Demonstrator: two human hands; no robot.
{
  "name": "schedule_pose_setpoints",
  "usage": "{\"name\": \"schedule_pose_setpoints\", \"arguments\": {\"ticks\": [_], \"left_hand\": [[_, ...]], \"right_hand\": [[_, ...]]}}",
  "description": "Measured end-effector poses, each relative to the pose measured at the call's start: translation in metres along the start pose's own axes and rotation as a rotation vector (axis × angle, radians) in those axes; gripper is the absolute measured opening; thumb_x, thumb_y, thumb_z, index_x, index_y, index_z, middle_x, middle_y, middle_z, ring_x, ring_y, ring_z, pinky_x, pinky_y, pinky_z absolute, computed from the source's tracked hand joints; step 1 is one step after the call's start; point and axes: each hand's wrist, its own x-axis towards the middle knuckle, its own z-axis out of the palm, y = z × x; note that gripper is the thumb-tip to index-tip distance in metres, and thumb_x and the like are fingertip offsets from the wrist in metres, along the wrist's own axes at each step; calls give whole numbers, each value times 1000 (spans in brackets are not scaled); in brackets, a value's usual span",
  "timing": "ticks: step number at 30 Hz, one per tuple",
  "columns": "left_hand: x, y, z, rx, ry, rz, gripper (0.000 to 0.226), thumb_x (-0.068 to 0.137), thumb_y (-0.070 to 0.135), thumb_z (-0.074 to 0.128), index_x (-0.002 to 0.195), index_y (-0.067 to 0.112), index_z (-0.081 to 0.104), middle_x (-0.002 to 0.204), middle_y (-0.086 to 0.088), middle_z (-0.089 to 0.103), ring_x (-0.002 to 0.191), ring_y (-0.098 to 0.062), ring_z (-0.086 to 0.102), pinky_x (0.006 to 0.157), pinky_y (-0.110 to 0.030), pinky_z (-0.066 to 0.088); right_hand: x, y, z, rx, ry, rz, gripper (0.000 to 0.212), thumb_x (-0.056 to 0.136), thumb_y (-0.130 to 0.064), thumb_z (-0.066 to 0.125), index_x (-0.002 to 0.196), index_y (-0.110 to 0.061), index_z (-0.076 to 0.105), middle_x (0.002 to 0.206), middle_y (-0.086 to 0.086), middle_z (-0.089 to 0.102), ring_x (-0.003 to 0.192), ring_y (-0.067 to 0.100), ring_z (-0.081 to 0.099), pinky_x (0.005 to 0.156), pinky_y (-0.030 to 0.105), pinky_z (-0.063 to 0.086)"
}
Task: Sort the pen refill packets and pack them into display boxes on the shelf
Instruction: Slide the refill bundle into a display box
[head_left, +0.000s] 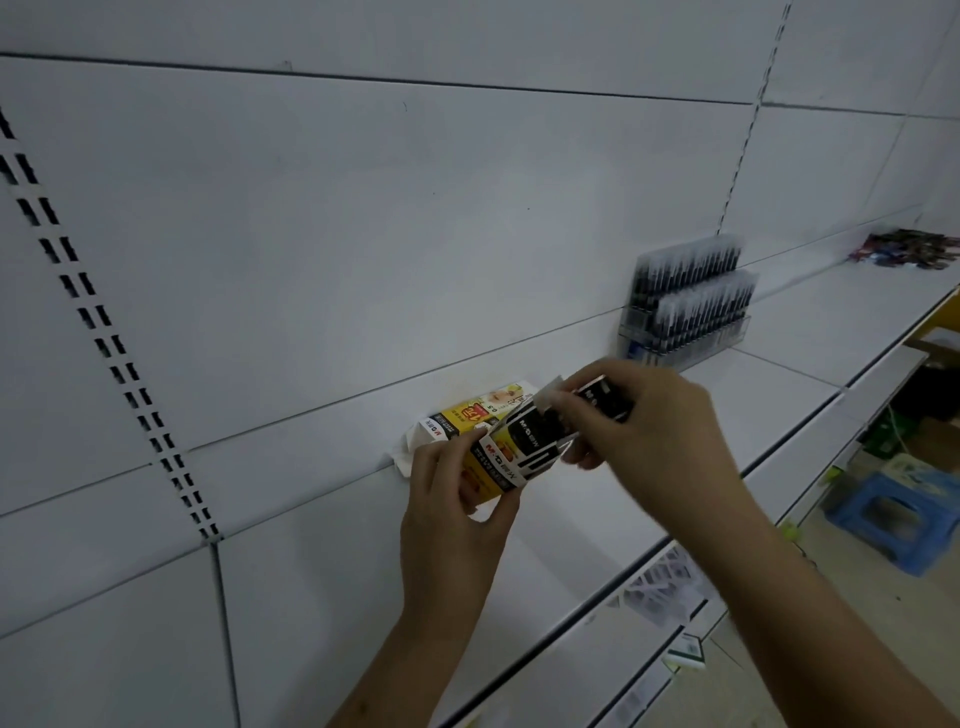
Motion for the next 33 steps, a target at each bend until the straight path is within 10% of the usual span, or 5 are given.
{"name": "schedule_pose_setpoints", "arguments": {"ticks": [6, 12, 16, 26, 33], "left_hand": [[0, 0, 1, -5, 32, 25, 57, 76, 39, 79, 125, 26, 54, 118, 7, 53, 104, -16, 60, 76, -18, 58], [0, 2, 0, -42, 33, 13, 57, 74, 43, 73, 124, 20, 58, 115, 2, 56, 101, -23, 63, 84, -14, 53], [-1, 1, 0, -35, 49, -2, 58, 73, 40, 77, 124, 19, 58, 116, 1, 57, 102, -22, 63, 85, -19, 54], [-7, -2, 2, 1, 26, 32, 60, 73, 32, 79, 128, 19, 60, 120, -2, 58, 101, -29, 64, 75, -28, 61], [-5, 1, 2, -19, 36, 35, 57, 74, 30, 82, 125, 17, 60, 115, -3, 57, 92, -21, 63, 79, -8, 51]], "right_hand": [[-5, -4, 1, 40, 15, -3, 16, 92, -39, 59, 97, -24, 61, 75, -5, 73, 62, 2, 70, 60, 16, 57], [-6, 4, 35, -490, -87, -60, 21, 98, -40, 49, 105, -26, 63, 92, -4, 70, 59, 13, 64, 67, 32, 55], [-3, -3, 19, -247, -85, -19, 38, 91, -58, 48, 102, -29, 70, 93, -11, 72, 43, 8, 60, 52, 22, 53], [7, -2, 46, -767, -298, 31, 29, 100, -36, 45, 125, -27, 59, 112, -2, 67, 97, 18, 64, 71, 27, 47], [1, 0, 21, -484, -185, 43, 13, 93, -40, 59, 99, -32, 69, 95, -10, 72, 51, 7, 62, 64, 30, 57]]}}
